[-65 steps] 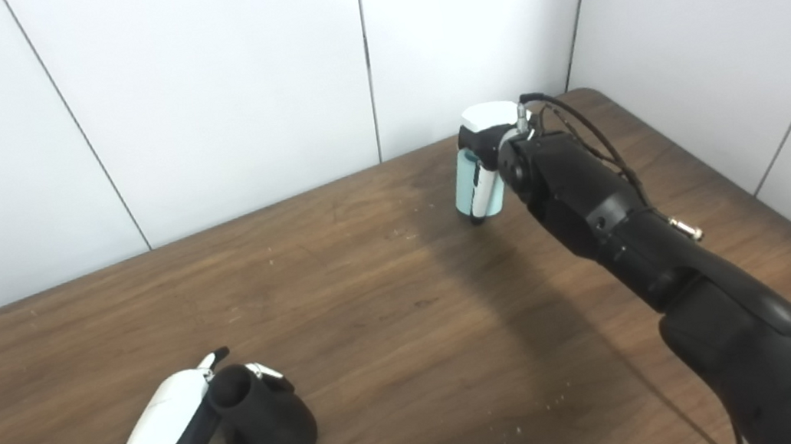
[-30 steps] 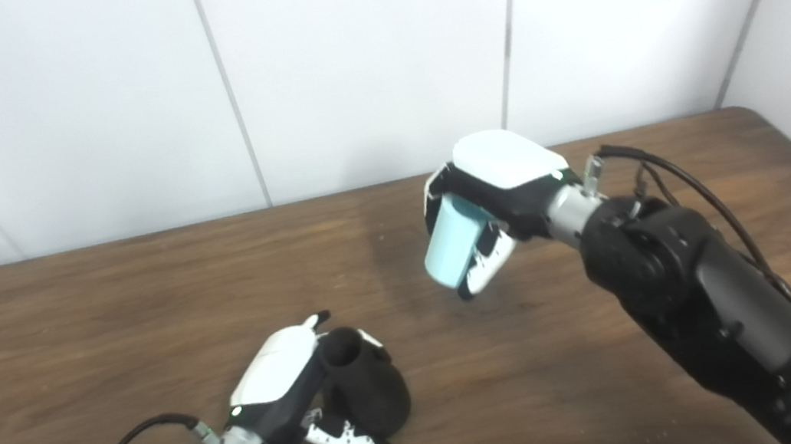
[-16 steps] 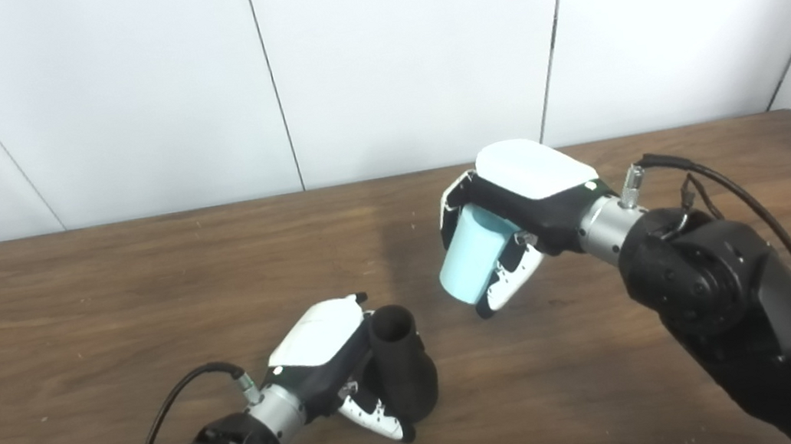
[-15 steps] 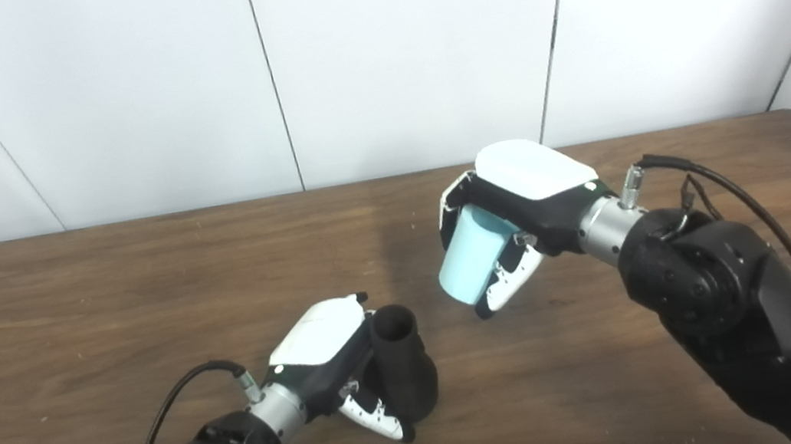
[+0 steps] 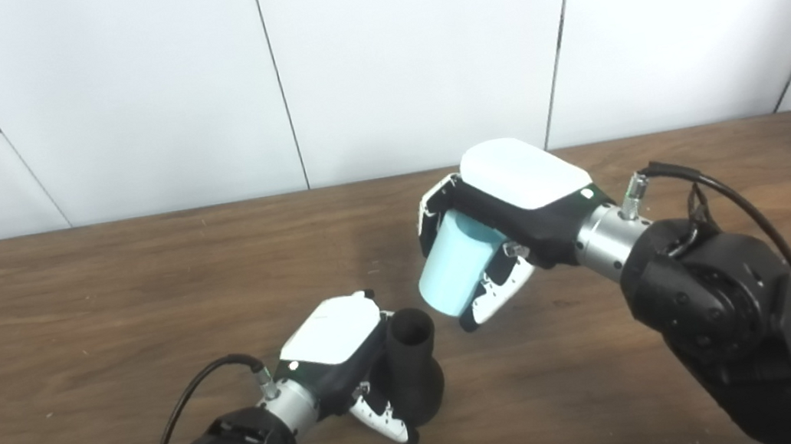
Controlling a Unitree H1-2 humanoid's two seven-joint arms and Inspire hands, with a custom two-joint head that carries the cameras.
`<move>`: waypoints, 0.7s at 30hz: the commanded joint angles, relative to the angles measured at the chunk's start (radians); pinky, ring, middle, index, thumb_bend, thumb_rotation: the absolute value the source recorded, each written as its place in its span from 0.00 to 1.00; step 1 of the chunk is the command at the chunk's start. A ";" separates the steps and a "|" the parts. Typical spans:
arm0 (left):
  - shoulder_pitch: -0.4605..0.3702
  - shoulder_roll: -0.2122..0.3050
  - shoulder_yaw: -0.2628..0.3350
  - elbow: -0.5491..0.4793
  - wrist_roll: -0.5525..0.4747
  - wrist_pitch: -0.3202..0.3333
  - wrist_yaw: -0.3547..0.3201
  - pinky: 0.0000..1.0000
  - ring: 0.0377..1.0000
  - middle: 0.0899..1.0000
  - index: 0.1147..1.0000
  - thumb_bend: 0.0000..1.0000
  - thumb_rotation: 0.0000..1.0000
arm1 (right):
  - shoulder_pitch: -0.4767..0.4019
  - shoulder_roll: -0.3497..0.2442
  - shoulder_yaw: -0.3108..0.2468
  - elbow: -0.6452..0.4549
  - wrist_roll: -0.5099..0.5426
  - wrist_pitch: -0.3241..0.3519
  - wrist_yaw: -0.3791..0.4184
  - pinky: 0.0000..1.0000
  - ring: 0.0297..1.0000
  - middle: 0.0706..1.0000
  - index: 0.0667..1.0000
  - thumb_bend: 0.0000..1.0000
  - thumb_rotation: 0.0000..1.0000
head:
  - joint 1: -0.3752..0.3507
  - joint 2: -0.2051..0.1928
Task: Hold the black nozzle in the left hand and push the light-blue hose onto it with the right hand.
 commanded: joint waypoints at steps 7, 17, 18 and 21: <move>0.104 0.040 -0.014 0.080 0.052 -0.093 0.125 1.00 0.76 0.47 0.40 0.52 0.00 | -0.023 -0.002 -0.031 -0.024 -0.019 -0.016 -0.008 0.34 0.42 0.45 0.44 0.50 0.00 | -0.006 -0.001; 0.138 0.072 0.003 0.193 0.129 -0.298 0.505 1.00 0.83 0.45 0.41 0.52 0.00 | -0.010 0.006 -0.038 -0.042 -0.040 0.000 0.011 0.33 0.42 0.46 0.45 0.50 0.00 | -0.015 0.005; 0.138 0.071 0.005 0.194 0.130 -0.299 0.503 1.00 0.83 0.45 0.41 0.52 0.00 | -0.010 0.008 -0.039 -0.044 -0.043 0.001 0.014 0.32 0.42 0.46 0.45 0.50 0.00 | -0.015 0.005; 0.141 0.073 0.011 0.193 0.141 -0.298 0.488 1.00 0.82 0.44 0.41 0.52 0.00 | -0.012 0.013 -0.041 -0.059 -0.050 0.013 0.031 0.32 0.42 0.46 0.45 0.50 0.00 | -0.019 0.006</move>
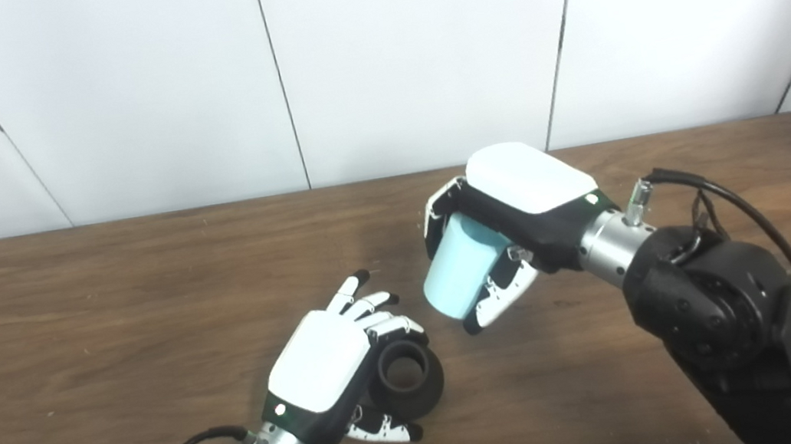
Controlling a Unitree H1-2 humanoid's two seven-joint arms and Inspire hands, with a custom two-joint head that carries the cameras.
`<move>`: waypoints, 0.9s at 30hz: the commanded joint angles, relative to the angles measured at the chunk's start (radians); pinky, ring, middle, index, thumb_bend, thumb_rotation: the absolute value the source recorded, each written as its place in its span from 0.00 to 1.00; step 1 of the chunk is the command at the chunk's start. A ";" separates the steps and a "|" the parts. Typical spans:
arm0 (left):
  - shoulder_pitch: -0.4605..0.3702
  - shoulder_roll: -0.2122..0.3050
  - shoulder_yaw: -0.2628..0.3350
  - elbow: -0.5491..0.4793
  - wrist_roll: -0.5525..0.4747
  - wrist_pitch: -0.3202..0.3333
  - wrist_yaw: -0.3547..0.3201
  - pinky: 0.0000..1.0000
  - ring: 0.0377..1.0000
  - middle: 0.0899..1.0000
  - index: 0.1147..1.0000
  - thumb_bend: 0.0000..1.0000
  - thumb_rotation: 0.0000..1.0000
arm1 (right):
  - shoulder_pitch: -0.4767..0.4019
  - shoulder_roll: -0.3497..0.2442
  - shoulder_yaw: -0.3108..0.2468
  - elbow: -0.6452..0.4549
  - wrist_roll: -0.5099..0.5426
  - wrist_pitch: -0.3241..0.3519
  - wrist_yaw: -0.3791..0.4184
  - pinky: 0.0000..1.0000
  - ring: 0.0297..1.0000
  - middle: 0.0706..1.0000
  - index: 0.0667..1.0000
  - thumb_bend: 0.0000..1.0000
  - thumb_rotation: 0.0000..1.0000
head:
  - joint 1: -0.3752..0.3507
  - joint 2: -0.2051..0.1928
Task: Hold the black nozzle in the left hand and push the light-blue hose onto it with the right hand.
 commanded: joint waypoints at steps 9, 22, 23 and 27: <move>0.033 0.038 0.000 0.085 0.068 0.012 -0.074 1.00 0.82 0.44 0.41 0.52 0.00 | -0.030 0.022 -0.021 -0.072 -0.029 0.030 0.032 0.32 0.42 0.47 0.45 0.50 0.00 | -0.007 0.008; 0.020 -0.030 0.073 0.025 -0.165 0.200 -0.427 1.00 0.74 0.49 0.40 0.52 0.00 | -0.020 0.028 -0.032 -0.071 -0.004 0.038 0.041 0.32 0.42 0.47 0.45 0.50 0.00 | -0.011 0.011; 0.020 -0.031 0.076 0.024 -0.174 0.209 -0.434 1.00 0.74 0.49 0.39 0.51 0.00 | -0.019 0.029 -0.033 -0.072 -0.004 0.039 0.041 0.32 0.42 0.47 0.45 0.50 0.00 | -0.011 0.011; 0.017 -0.033 0.085 0.030 -0.202 0.222 -0.429 1.00 0.73 0.51 0.38 0.51 0.00 | -0.016 0.029 -0.036 -0.075 -0.002 0.040 0.043 0.32 0.42 0.47 0.46 0.50 0.00 | -0.012 0.015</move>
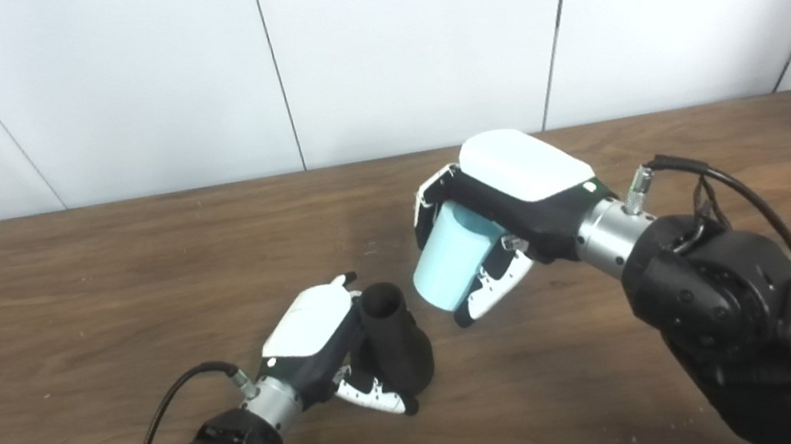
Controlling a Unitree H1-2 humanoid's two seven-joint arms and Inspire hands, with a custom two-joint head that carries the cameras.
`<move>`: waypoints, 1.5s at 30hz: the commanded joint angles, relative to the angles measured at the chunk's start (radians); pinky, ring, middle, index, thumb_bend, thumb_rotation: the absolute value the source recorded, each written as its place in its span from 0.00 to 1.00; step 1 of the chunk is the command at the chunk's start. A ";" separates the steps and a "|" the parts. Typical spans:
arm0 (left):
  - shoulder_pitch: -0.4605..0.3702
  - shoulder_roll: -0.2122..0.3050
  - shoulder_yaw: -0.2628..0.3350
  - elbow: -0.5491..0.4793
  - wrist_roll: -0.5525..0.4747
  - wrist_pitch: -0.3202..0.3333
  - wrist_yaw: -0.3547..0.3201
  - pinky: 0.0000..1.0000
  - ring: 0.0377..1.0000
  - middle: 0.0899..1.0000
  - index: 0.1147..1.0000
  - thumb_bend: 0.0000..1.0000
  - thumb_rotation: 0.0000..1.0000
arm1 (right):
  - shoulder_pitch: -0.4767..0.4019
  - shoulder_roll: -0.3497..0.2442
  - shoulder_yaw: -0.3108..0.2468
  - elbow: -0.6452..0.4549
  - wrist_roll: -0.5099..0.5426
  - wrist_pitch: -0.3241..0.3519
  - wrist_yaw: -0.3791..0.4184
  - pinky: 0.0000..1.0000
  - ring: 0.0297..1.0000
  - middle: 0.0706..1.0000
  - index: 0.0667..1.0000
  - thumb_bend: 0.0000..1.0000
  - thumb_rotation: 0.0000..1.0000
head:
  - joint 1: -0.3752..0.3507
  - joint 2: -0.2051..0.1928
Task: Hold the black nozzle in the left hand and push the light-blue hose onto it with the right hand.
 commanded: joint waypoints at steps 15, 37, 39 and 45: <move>0.038 0.038 -0.029 0.083 0.033 0.024 -0.049 1.00 0.73 0.51 0.38 0.51 0.00 | -0.040 -0.014 -0.048 -0.048 0.006 0.004 0.005 0.32 0.42 0.46 0.46 0.50 0.00 | 0.004 0.010; -0.004 0.061 -0.077 0.115 0.061 0.090 -0.150 1.00 0.81 0.44 0.42 0.52 0.00 | -0.043 0.009 -0.037 -0.081 0.011 -0.009 0.009 0.32 0.42 0.48 0.47 0.50 0.00 | 0.007 0.022; -0.005 0.064 -0.082 0.118 0.070 0.086 -0.144 1.00 0.80 0.46 0.40 0.52 0.00 | -0.046 0.016 -0.032 -0.082 0.009 -0.008 0.009 0.32 0.42 0.47 0.46 0.50 0.00 | 0.008 0.021; -0.004 0.070 -0.098 0.107 0.093 0.077 -0.139 1.00 0.80 0.51 0.37 0.51 0.00 | -0.056 0.047 -0.022 -0.047 0.015 -0.022 -0.013 0.32 0.41 0.48 0.47 0.50 0.00 | 0.010 0.021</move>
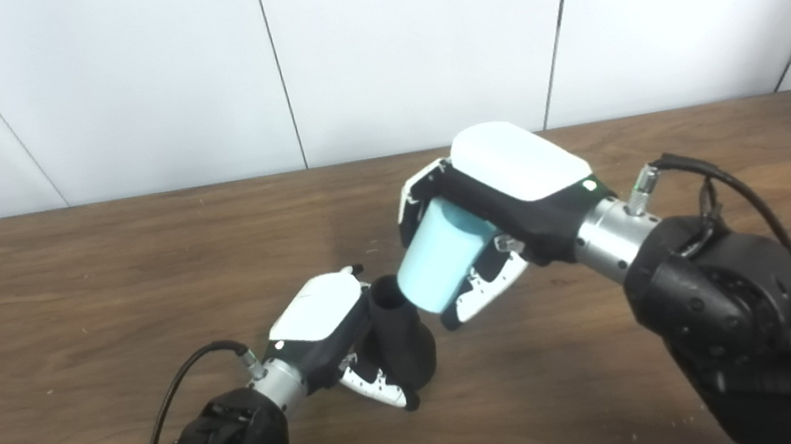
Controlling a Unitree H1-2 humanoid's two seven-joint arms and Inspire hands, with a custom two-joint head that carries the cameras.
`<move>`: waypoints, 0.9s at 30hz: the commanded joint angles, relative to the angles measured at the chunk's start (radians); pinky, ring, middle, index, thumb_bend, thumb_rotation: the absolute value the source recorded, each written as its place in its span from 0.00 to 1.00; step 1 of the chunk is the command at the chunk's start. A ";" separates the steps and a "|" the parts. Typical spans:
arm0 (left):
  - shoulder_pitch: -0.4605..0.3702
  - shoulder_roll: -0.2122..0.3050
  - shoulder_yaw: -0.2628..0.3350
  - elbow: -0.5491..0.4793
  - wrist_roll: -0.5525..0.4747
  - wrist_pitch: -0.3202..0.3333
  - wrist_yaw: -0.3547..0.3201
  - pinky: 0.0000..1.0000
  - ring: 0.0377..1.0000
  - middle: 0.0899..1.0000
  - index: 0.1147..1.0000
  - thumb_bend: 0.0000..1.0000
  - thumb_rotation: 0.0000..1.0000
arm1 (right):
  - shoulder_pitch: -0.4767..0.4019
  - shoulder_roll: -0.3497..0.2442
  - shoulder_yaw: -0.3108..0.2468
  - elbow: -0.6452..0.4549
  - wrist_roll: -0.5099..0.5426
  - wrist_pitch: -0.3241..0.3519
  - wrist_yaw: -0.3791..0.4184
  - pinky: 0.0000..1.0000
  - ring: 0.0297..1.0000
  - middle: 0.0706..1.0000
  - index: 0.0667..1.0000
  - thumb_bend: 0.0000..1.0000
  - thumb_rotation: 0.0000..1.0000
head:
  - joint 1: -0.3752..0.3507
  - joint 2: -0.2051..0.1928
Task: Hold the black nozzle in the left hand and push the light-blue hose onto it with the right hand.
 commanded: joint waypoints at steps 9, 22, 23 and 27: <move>0.067 0.060 -0.051 0.071 0.081 0.035 -0.090 1.00 0.78 0.52 0.37 0.51 0.00 | -0.038 0.054 0.004 0.076 -0.012 -0.045 -0.086 0.31 0.42 0.48 0.47 0.50 0.00 | 0.001 0.002; 0.077 0.058 -0.052 0.061 0.081 0.032 -0.085 1.00 0.75 0.52 0.37 0.51 0.00 | -0.020 0.064 0.011 0.121 -0.014 -0.065 -0.134 0.31 0.43 0.48 0.47 0.50 0.00 | -0.002 0.009; 0.077 0.057 -0.052 0.062 0.080 0.032 -0.084 1.00 0.76 0.52 0.37 0.51 0.00 | -0.018 0.064 0.013 0.121 -0.015 -0.065 -0.135 0.31 0.43 0.48 0.47 0.50 0.00 | -0.003 0.009; 0.076 0.054 -0.051 0.064 0.076 0.032 -0.082 1.00 0.76 0.52 0.37 0.51 0.00 | -0.010 0.065 0.023 0.120 -0.021 -0.060 -0.132 0.32 0.43 0.48 0.46 0.50 0.00 | -0.002 0.010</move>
